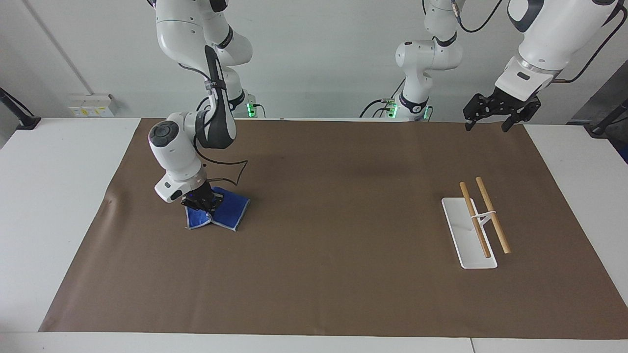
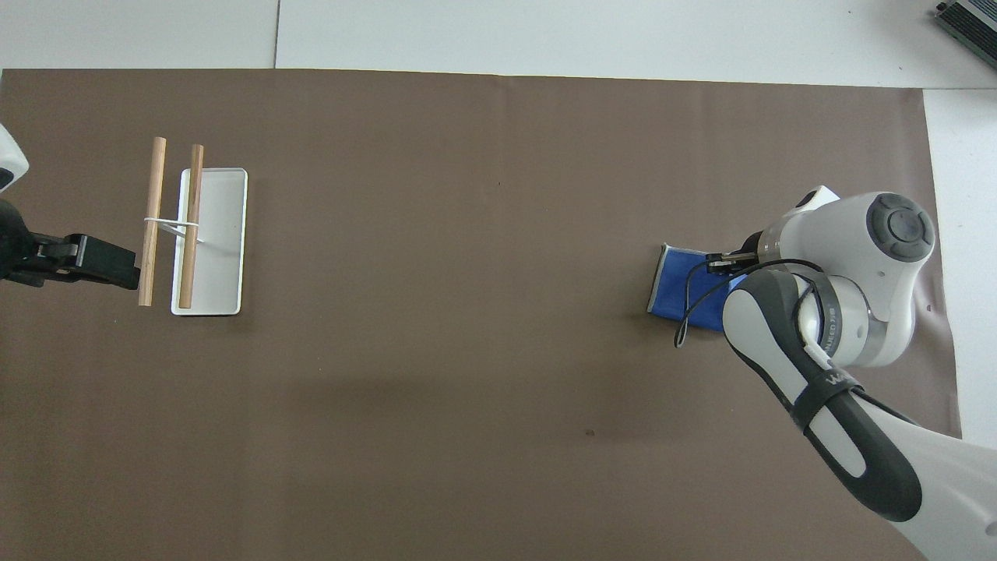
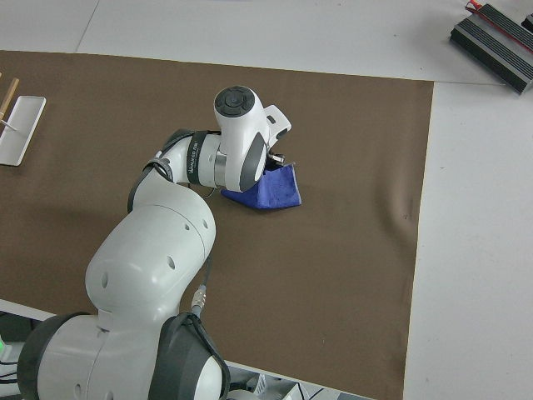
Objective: Right arm passes towel to left arm to hang
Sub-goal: 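Reach the right gripper down and grasp the blue towel's edge, then lift the blue towel with the right gripper toward the table center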
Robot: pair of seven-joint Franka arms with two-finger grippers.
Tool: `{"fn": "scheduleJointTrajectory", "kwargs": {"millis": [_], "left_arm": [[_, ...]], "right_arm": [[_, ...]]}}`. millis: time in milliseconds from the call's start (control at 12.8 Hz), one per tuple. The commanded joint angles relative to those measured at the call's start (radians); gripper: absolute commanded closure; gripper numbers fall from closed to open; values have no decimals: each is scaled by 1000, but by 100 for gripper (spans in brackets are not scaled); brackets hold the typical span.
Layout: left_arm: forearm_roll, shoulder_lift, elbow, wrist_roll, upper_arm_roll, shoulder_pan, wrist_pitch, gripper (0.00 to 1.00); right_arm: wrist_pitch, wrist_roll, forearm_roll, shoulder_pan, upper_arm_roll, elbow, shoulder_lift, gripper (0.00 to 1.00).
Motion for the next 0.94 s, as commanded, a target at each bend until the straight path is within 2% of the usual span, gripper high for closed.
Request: {"fn": "scheduleJointTrajectory", "kwargs": {"millis": [0, 234, 390, 857], "left_arm": [[12, -30, -32, 6, 5, -2, -5, 0], [12, -30, -32, 6, 5, -2, -5, 0], [12, -30, -32, 6, 5, -2, -5, 0], [12, -30, -32, 6, 5, -2, -5, 0]], "right_arm": [[-112, -28, 96, -11, 22, 93, -41, 100], [-183, -17, 200, -11, 42, 205, -47, 100], [-185, 12, 274, -11, 71, 239, -53, 100], [-185, 38, 831, -11, 144, 242, -85, 100]]}}
